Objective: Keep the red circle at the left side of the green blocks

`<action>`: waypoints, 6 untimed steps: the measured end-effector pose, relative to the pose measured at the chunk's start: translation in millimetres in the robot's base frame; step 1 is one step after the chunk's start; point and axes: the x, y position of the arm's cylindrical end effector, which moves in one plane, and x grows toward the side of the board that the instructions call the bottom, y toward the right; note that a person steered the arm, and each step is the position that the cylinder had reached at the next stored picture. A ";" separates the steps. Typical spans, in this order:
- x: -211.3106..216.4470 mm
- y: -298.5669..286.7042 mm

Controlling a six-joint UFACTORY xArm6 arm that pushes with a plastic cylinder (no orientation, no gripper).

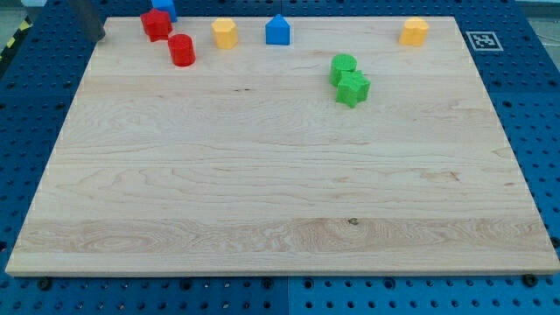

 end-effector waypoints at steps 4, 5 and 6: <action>48.5 149.6; 94.3 203.6; 109.8 182.8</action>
